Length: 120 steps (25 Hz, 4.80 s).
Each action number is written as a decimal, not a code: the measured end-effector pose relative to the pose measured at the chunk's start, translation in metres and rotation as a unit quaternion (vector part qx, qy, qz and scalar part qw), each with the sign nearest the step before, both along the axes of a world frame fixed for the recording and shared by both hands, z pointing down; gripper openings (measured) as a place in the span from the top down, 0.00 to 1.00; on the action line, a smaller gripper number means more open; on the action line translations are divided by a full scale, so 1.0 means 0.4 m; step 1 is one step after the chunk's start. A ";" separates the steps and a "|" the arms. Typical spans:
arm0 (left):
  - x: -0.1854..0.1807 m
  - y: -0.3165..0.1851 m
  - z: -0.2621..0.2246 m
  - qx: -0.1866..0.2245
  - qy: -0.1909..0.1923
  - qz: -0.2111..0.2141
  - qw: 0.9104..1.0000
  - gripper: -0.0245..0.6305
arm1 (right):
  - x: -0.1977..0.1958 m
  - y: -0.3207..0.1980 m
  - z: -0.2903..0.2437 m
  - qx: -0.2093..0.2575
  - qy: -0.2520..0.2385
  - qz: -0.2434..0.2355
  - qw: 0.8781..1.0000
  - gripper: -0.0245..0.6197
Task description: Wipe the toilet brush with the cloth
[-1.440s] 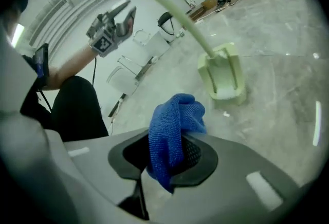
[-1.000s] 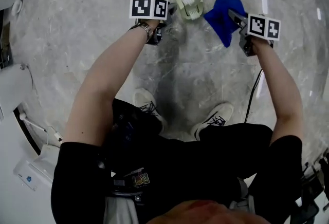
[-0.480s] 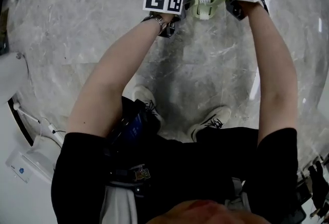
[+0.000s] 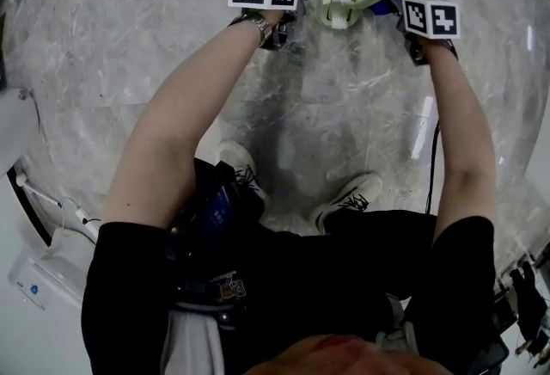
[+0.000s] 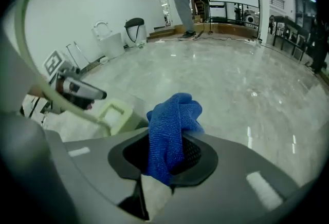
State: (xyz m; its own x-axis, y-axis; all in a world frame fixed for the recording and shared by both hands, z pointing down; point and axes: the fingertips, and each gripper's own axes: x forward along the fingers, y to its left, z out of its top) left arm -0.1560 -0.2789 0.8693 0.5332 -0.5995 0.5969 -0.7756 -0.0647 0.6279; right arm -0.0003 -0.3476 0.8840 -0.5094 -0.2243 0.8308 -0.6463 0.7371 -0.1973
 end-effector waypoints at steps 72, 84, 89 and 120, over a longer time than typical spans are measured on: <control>-0.143 0.049 -0.175 0.087 -0.207 0.035 0.974 0.83 | 0.279 0.158 -0.204 0.142 -0.045 0.092 0.985 0.96; -0.124 0.455 -0.665 0.049 -0.179 -0.058 0.981 0.90 | 0.195 0.443 -0.588 0.013 -0.091 0.127 0.988 0.96; -0.056 0.613 -1.001 0.041 -0.158 -0.104 0.981 0.90 | 0.209 0.559 -0.902 0.009 -0.101 0.198 0.975 0.96; 0.131 0.851 -2.123 0.211 -0.081 -0.019 0.974 0.89 | 0.241 0.928 -2.180 0.159 -0.243 0.243 0.926 0.96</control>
State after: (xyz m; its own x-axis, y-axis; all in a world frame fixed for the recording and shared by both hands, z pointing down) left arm -0.1035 0.0616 0.0200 0.4250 -0.8270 0.3681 -0.8691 -0.2591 0.4214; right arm 0.0962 0.0238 0.0118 -0.5801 -0.7190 0.3828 -0.8090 0.4536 -0.3739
